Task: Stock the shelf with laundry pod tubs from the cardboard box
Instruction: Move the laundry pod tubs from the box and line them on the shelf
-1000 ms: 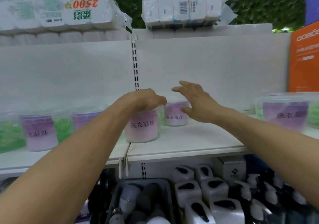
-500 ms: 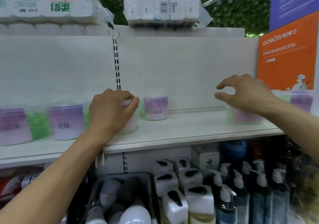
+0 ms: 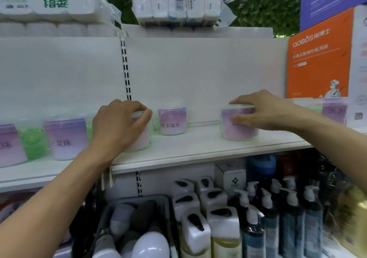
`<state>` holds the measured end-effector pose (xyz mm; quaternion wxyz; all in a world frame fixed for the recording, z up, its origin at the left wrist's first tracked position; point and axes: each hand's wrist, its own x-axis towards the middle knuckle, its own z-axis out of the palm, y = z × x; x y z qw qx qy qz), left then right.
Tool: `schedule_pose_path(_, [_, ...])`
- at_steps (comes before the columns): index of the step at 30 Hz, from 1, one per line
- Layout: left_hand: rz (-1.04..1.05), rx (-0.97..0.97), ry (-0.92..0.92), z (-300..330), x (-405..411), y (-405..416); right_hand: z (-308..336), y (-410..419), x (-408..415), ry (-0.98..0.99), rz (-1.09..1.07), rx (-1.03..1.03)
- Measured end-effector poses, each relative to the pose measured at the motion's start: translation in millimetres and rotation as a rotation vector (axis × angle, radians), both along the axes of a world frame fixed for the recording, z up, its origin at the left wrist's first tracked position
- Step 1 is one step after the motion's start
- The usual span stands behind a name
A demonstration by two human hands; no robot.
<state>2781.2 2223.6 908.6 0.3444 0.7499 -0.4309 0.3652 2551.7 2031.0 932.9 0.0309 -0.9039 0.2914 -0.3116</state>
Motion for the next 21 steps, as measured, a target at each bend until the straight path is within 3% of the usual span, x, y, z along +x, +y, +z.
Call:
schedule_pose_path(3, [-0.041, 0.038, 0.010, 1, 4, 5, -4, 19, 29, 0.055, 0.070, -0.078])
schedule_pose_path(9, [-0.063, 0.097, 0.043, 6, 5, 12, -10, 53, 80, -0.057, 0.161, -0.137])
schedule_pose_path(14, [-0.080, 0.083, 0.055, 7, 11, 12, -10, 67, 108, 0.053, 0.154, -0.237])
schedule_pose_path(21, [-0.072, 0.101, 0.005, 5, 12, 10, -12, 68, 111, 0.009, 0.136, -0.173])
